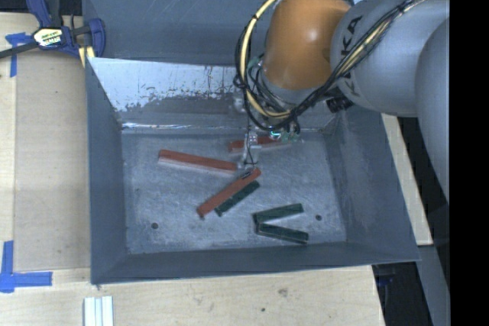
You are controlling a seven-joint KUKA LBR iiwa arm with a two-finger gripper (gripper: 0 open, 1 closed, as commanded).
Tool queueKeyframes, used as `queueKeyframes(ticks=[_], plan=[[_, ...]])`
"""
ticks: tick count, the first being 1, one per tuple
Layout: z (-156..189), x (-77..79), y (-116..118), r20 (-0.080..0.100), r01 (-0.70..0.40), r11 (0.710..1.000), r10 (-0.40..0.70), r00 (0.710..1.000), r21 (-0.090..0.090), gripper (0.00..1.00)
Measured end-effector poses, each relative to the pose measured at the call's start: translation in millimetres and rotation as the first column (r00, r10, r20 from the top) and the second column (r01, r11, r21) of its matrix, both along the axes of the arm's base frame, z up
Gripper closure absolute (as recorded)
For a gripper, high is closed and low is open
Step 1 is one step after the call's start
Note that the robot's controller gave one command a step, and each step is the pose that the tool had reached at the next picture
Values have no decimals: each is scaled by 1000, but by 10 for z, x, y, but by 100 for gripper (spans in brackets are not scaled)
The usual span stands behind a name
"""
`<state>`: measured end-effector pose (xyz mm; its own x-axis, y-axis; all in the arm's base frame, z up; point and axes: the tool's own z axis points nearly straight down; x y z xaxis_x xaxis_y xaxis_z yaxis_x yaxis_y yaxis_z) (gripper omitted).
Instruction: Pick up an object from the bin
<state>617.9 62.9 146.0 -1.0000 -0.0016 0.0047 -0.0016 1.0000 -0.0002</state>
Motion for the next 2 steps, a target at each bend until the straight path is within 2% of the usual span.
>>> queueKeyframes(ticks=[1, 2], plan=[[47, 20, -2, 8, 1, 1000, -1, 1000, 1, 0], [-664, -84, 372, 10, 110, 994, -110, 994, 2, 0]])
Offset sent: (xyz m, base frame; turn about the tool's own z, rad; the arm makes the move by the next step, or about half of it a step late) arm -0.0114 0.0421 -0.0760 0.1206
